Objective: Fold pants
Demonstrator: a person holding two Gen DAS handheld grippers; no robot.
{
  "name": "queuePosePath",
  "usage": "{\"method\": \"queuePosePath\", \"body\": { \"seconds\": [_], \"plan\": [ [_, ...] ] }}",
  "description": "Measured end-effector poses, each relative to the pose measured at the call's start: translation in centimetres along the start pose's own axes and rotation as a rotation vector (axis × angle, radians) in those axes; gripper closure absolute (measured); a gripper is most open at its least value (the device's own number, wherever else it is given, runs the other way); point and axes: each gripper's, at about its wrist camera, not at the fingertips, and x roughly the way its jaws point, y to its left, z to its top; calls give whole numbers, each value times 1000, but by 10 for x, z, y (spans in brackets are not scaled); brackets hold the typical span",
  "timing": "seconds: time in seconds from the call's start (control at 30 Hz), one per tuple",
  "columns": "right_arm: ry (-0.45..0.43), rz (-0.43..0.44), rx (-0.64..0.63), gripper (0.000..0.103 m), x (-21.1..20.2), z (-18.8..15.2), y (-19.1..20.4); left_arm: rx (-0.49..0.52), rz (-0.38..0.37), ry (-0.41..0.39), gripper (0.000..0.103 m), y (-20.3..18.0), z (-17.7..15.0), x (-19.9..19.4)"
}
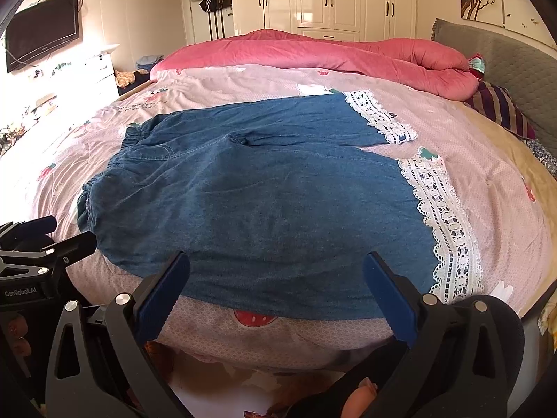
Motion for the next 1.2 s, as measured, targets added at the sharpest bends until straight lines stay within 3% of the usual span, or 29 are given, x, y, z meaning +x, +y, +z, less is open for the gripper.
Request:
{"method": "queuePosePath", "body": {
  "seconds": [1.2],
  "plan": [
    [4, -1, -5, 4, 4, -2, 1, 5, -3, -5, 8, -1, 2, -1]
  ]
}}
